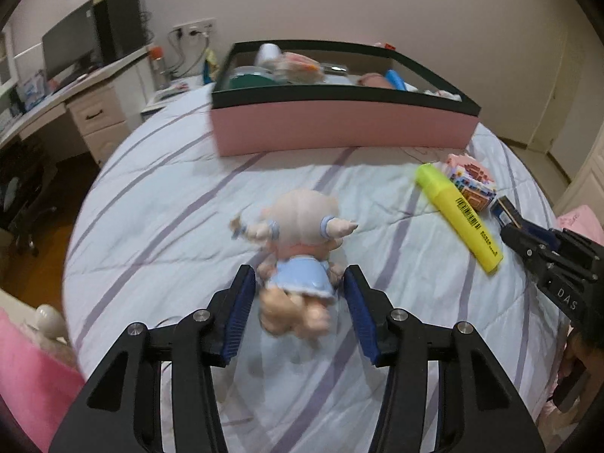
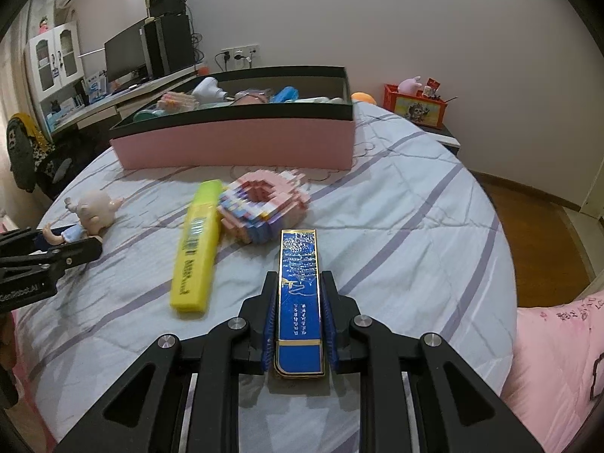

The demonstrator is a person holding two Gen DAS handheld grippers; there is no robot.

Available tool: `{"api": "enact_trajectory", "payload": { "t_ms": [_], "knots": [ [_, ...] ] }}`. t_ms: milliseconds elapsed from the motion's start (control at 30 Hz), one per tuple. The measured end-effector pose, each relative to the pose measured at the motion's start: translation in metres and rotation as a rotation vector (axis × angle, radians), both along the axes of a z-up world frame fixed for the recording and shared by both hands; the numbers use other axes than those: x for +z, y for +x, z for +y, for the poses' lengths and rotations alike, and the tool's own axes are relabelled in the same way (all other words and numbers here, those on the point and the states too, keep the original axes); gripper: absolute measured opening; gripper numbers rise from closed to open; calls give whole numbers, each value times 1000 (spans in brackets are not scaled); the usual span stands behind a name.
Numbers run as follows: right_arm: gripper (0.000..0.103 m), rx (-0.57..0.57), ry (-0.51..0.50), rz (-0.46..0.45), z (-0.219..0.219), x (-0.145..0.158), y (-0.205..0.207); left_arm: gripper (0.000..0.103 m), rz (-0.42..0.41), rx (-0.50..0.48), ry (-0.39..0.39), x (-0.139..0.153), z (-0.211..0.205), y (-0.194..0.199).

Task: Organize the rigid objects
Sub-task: 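Grasp the doll figure with left tool while right tool grasps the blue-and-gold box, then carry the doll with left tool while right tool carries the box over the pink box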

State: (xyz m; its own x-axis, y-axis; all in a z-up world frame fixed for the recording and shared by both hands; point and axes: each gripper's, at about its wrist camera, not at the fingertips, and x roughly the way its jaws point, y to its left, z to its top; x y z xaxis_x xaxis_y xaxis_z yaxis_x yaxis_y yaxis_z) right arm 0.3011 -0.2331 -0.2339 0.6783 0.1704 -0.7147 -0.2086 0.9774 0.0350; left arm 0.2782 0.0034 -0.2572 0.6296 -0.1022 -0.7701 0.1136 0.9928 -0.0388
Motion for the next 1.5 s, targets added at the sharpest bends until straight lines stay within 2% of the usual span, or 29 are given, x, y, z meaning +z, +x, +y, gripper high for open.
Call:
{"api": "enact_trajectory", "payload": {
  "t_ms": [167, 267, 367, 433, 567, 667, 900, 1133, 1233, 1333, 1500],
  "knots": [
    [21, -6, -5, -5, 3, -2, 0, 65, -4, 38, -38, -1, 9, 4],
    [21, -5, -6, -12, 3, -3, -1, 77, -15, 28, -60, 1, 6, 12],
    [21, -8, -7, -18, 4, -3, -1, 77, -2, 35, -45, -3, 4, 21],
    [21, -9, -9, -19, 4, -3, -1, 76, -5, 44, -24, -5, 3, 25],
    [21, -10, -18, -21, 6, -3, 0, 54, -22, 44, -47, -6, 5, 30],
    [21, -6, -15, -23, 5, -3, 1, 42, -36, 31, -55, -4, 4, 28],
    [21, -7, 70, -33, -7, 0, -3, 42, -57, 33, -101, 1, 10, 18],
    [21, 13, 113, -96, 1, 23, -15, 42, -164, 48, -128, 29, 19, -5],
    [21, 28, 128, -136, 6, 38, -20, 42, -216, 62, -111, 44, 19, -14],
    [21, 21, 15, -213, 21, 55, -30, 42, -297, 115, -1, 61, 12, -26],
    [21, 48, 74, -315, 28, 84, -45, 42, -424, 113, 31, 92, 2, -46]
  ]
}}
